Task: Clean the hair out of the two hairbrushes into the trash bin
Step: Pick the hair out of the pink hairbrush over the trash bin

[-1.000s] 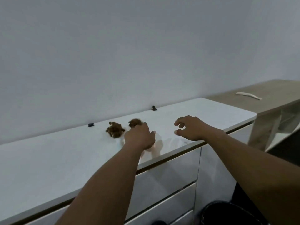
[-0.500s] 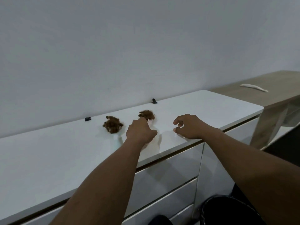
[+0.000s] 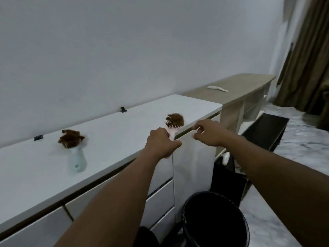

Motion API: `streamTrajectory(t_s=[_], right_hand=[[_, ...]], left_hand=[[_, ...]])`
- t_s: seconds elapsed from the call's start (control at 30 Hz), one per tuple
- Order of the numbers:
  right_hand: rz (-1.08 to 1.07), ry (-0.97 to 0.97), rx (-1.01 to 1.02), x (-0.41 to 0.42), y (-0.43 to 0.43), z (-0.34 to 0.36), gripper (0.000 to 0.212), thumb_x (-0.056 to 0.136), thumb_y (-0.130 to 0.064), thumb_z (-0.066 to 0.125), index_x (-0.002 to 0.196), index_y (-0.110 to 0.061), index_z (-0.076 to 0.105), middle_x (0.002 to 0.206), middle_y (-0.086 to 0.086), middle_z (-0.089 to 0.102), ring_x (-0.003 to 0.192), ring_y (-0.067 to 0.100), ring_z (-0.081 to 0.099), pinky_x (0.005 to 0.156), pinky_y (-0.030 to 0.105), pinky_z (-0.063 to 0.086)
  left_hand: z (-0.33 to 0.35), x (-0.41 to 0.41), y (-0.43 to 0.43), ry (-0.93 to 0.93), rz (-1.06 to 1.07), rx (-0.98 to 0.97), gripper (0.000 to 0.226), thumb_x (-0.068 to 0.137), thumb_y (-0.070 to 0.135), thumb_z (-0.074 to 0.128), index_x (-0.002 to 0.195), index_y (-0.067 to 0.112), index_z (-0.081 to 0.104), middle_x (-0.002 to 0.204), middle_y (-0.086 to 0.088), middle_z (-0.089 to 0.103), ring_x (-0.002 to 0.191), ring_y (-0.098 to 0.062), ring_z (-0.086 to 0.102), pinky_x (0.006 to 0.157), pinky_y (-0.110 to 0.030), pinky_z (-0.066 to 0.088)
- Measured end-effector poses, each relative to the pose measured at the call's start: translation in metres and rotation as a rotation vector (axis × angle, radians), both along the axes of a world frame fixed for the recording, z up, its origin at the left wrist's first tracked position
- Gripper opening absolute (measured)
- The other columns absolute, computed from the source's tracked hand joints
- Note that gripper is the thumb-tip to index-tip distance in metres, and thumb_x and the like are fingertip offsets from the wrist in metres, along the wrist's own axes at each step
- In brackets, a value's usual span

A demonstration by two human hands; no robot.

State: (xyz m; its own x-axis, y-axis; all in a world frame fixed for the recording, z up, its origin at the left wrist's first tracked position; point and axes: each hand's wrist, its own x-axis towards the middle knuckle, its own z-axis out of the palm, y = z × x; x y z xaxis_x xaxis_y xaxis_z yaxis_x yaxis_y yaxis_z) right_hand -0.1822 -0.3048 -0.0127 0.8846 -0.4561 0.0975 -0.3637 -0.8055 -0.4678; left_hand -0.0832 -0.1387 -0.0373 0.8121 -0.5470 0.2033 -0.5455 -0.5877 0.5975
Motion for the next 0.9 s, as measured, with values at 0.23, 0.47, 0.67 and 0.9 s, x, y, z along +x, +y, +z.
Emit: streamTrajectory(t_s=[0.23,0.47,0.67,0.9], right_hand=[[-0.256,-0.015,0.269,-0.069,-0.062,-0.081,0.032,0.091,-0.033,0.066,0.117,-0.015,0.065,0.109,0.005,0.066,0.091,0.02,0.063,0.068,0.026,0.048],[-0.41,0.06,0.545,-0.093,-0.085,-0.186,0.035,0.095,-0.032,0.064,0.092,0.002,0.062,0.086,0.025,0.054,0.08,0.037,0.061,0.068,0.038,0.049],[-0.529,0.059,0.858,-0.083,-0.079,-0.292,0.046,0.098,-0.034,0.062,0.136,-0.01,0.055,0.123,0.023,0.067,0.109,0.039,0.068,0.093,0.053,0.057],[-0.697,-0.028,1.212,-0.058,-0.092,-0.394,0.048,0.099,-0.03,0.061,0.142,-0.012,0.051,0.131,0.01,0.063,0.105,0.025,0.07,0.079,0.04,0.06]], left_hand=[[-0.084,-0.056,-0.052,0.107,-0.171,-0.035,0.039,0.073,0.041,0.073,0.104,0.019,0.066,0.088,-0.004,0.068,0.072,-0.019,0.063,0.055,-0.026,0.042],[-0.196,-0.084,-0.073,0.286,-0.24,0.087,0.037,0.071,0.04,0.073,0.1,0.019,0.064,0.091,-0.006,0.07,0.08,-0.025,0.066,0.065,-0.032,0.048],[-0.289,-0.073,-0.079,0.375,-0.25,0.225,0.03,0.07,0.034,0.075,0.092,0.016,0.065,0.085,-0.004,0.072,0.079,-0.023,0.068,0.065,-0.033,0.051],[-0.375,-0.049,-0.097,0.493,-0.294,0.275,0.032,0.071,0.03,0.075,0.092,0.015,0.056,0.073,0.002,0.064,0.065,-0.014,0.058,0.055,-0.029,0.04]])
